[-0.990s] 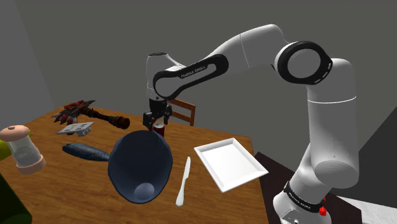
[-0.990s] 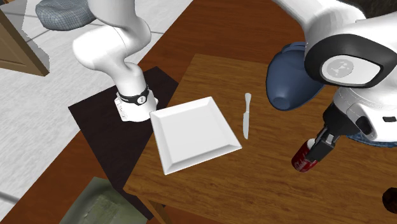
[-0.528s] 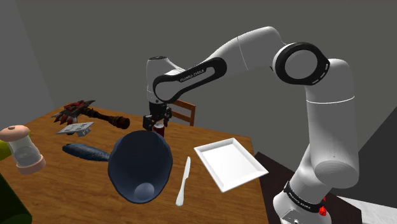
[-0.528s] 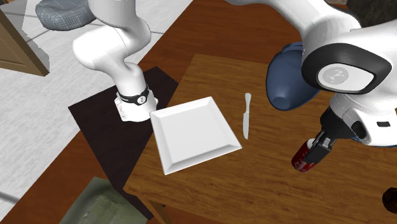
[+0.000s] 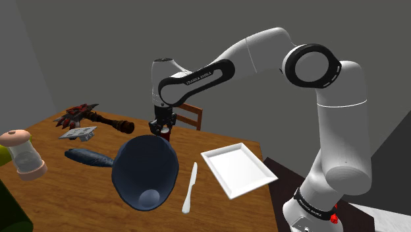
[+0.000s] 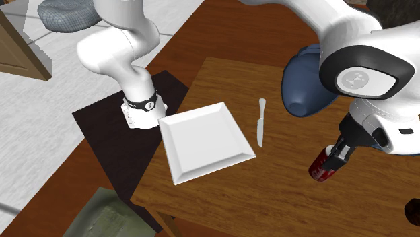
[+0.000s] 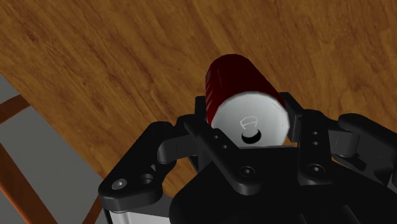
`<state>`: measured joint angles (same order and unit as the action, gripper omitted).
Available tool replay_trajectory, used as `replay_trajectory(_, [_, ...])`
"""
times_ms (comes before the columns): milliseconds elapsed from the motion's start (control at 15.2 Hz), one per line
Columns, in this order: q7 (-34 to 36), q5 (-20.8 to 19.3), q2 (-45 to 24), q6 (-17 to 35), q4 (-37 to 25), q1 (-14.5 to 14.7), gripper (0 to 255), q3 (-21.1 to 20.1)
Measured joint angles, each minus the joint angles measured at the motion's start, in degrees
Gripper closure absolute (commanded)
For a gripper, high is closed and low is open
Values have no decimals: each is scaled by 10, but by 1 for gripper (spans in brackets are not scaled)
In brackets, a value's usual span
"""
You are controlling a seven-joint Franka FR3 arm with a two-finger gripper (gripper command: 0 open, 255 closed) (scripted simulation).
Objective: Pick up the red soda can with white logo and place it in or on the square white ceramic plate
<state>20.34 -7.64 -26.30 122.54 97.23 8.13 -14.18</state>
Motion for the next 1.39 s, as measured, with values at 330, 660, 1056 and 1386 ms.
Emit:
replay_trajectory(330, [0, 0, 0, 0, 0, 0, 255, 0])
replay_trajectory(660, [-2, 4, 11, -26, -14, 0, 255, -2])
replay_trajectory(1056, [-7, 10, 31, -64, -33, -2, 255, -5])
replay_trajectory(1386, [-8, 14, 40, -96, -56, -2, 255, -7])
